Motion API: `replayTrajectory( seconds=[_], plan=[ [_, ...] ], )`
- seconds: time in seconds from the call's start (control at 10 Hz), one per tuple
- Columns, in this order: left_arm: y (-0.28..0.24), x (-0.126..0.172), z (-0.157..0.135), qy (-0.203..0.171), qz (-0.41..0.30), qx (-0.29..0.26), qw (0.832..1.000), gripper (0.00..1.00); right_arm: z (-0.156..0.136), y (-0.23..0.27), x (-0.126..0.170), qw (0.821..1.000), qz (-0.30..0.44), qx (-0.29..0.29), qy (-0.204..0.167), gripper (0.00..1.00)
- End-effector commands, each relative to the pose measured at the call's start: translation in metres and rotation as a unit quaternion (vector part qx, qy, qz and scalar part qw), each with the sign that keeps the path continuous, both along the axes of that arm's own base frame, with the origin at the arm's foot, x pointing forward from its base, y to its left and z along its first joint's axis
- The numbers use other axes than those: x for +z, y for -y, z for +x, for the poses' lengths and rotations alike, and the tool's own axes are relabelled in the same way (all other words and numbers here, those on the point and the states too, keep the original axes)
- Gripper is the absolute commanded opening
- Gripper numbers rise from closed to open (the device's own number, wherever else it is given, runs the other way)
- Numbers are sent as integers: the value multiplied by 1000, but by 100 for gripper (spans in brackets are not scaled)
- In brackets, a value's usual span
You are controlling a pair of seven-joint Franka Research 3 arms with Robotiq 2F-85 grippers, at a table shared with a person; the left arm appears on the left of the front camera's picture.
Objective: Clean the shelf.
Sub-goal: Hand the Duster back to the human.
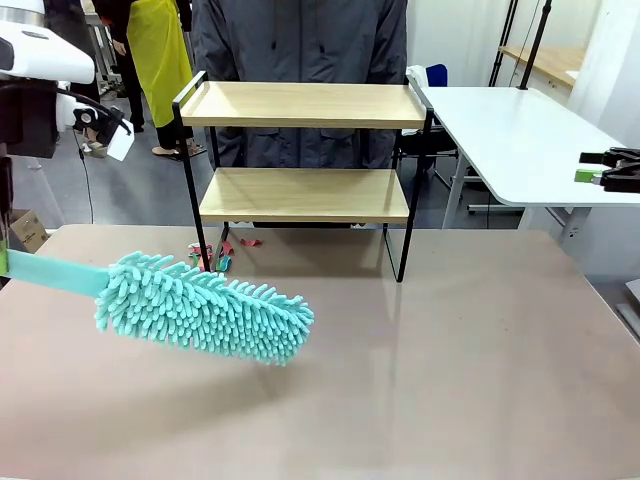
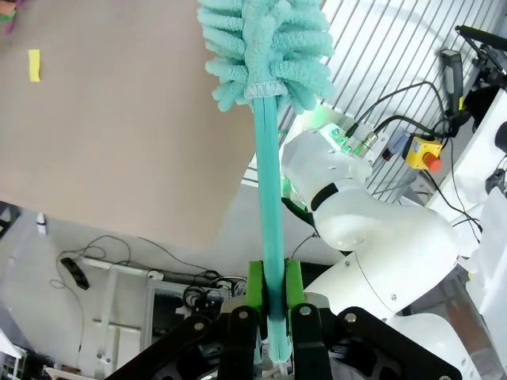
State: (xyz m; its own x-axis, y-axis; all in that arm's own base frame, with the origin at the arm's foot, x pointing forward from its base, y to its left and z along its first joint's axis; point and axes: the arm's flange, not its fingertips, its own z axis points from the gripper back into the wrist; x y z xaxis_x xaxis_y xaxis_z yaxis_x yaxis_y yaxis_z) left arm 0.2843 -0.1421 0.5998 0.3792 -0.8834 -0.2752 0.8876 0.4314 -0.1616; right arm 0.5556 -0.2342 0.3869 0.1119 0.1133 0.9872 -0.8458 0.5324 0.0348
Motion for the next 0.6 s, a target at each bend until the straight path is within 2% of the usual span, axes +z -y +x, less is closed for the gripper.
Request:
replayTrajectory(
  seconds=[0.0, 0.3, 0.5],
  plan=[
    [-3, 2, -2, -2, -3, -5, 1000, 13, 0, -1, 2, 1000, -3, -1, 0, 100],
    [0, 0, 0, 0, 0, 0, 1000, 13, 0, 0, 0, 1000, 0, 0, 0, 100],
    [-1, 6, 5, 15, -52, -21, 998, 13, -23, -14, 57, 999, 19, 50, 7, 100]
  ],
)
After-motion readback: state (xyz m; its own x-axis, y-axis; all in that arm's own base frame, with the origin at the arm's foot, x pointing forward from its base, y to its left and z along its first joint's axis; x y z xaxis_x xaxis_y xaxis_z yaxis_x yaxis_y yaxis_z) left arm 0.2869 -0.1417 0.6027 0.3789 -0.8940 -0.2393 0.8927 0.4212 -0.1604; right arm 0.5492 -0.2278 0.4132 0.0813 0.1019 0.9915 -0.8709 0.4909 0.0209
